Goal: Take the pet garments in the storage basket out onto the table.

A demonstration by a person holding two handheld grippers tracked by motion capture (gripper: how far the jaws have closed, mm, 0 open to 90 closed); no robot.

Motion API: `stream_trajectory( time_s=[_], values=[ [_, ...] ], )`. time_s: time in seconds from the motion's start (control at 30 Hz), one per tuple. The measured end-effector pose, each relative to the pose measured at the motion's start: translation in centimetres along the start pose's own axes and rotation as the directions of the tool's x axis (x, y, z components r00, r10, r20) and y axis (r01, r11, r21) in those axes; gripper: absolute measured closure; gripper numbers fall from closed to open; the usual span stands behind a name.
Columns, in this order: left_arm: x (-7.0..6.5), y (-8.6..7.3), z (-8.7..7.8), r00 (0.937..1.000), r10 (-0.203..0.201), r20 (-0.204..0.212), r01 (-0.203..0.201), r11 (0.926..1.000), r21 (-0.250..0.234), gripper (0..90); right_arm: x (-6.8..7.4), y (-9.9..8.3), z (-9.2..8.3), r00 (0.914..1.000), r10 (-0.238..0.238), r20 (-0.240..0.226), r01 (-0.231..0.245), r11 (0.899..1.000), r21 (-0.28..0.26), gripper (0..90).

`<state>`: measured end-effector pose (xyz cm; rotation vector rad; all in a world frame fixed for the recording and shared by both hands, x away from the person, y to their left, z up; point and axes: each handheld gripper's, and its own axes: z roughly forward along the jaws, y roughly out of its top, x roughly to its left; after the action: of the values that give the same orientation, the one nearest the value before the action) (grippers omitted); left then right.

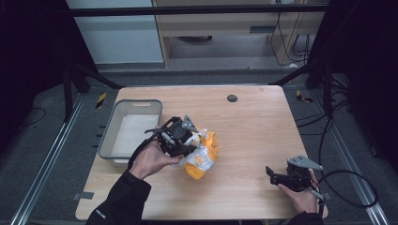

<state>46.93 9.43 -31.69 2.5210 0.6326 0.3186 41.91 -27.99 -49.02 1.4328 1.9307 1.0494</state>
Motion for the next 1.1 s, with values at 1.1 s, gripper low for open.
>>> stream_trajectory(
  time_s=[1.1],
  values=[
    [-1.9,0.6,6.9,0.9949,0.051,0.087,-0.055,0.9976,0.042,74.9,-0.3,-0.1,-0.1,1.0,0.003,0.006,-0.003,1.0,-0.014,9.7]
  ],
)
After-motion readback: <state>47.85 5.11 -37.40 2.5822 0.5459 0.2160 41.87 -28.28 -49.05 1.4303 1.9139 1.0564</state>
